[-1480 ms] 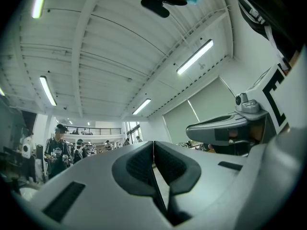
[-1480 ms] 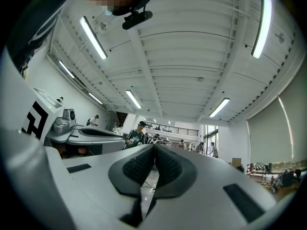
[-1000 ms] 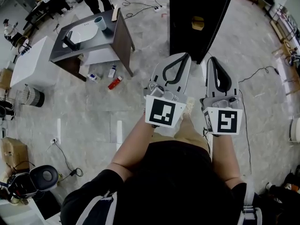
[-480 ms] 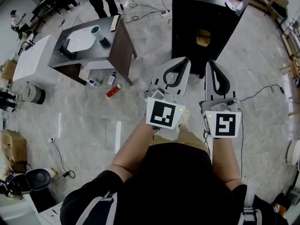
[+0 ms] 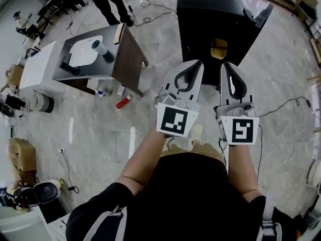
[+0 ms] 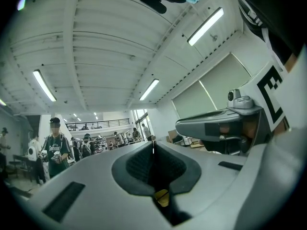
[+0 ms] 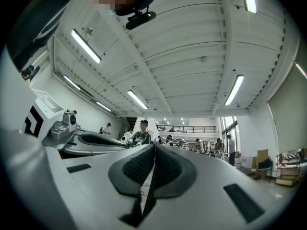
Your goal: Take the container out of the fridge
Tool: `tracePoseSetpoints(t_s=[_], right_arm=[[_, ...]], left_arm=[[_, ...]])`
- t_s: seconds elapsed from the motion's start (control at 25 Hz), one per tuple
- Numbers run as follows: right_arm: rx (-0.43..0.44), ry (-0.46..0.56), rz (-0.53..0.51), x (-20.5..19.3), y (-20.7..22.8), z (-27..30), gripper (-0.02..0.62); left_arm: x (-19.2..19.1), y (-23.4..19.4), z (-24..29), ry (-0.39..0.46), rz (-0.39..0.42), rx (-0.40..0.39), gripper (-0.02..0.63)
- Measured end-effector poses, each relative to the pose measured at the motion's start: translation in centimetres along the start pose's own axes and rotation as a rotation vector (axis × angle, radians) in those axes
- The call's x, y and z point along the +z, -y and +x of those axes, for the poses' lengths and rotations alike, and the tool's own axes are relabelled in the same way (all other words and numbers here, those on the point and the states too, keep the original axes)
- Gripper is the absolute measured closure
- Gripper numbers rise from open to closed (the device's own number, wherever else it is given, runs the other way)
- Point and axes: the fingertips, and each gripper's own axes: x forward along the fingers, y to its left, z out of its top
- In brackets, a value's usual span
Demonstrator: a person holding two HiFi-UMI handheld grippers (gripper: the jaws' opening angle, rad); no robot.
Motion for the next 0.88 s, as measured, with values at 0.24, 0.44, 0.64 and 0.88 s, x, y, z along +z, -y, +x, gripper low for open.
tracePoseSetpoints(t_s=[0.24, 0.44, 0.64, 0.88], right_arm=[[-0.005, -0.017, 0.042, -2.6, 3.4, 3.7, 0.558], [0.007, -0.029, 0.051, -4.2, 4.8, 5.9, 0.558], [0.036, -0.02, 0.056, -5.0, 5.8, 8.6, 0.558], [0.063, -0.02, 0.041, -6.2, 7.8, 11.3, 0.558]], left_arm=[[-1.9, -1.1, 4.6, -0.026, -0.006, 0.003, 0.581], [-3.3, -1.9, 7.1, -0.044, -0.011, 0.001, 0.581], [-4.6, -3.3, 9.4, -0.049, -0.024, 0.015, 0.581], [-5.8, -5.1, 12.1, -0.055, -0.032, 0.044, 0.581]])
